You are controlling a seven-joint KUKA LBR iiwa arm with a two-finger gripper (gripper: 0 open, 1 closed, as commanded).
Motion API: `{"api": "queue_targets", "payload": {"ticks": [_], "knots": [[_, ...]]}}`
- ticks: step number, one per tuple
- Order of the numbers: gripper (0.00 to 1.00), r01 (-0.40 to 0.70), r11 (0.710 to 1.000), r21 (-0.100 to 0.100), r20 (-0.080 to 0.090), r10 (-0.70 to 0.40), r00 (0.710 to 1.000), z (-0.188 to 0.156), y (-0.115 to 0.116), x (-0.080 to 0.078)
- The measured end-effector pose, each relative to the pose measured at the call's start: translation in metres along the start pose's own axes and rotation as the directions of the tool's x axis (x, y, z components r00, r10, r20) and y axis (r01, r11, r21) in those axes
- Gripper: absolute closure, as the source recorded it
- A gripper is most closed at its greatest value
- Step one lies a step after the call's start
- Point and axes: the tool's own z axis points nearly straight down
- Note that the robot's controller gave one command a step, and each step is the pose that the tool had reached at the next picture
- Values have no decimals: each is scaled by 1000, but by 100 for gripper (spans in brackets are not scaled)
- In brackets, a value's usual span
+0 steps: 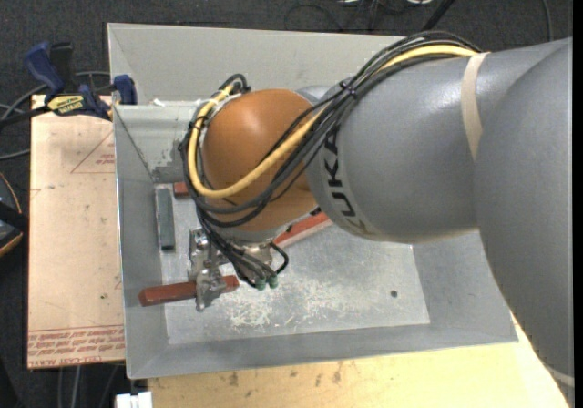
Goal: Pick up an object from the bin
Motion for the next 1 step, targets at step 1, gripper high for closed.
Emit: {"api": "queue_targets", "payload": {"ticks": [1], "knots": [[100,0,1000,0,0,0,1000,0,0,0]]}}
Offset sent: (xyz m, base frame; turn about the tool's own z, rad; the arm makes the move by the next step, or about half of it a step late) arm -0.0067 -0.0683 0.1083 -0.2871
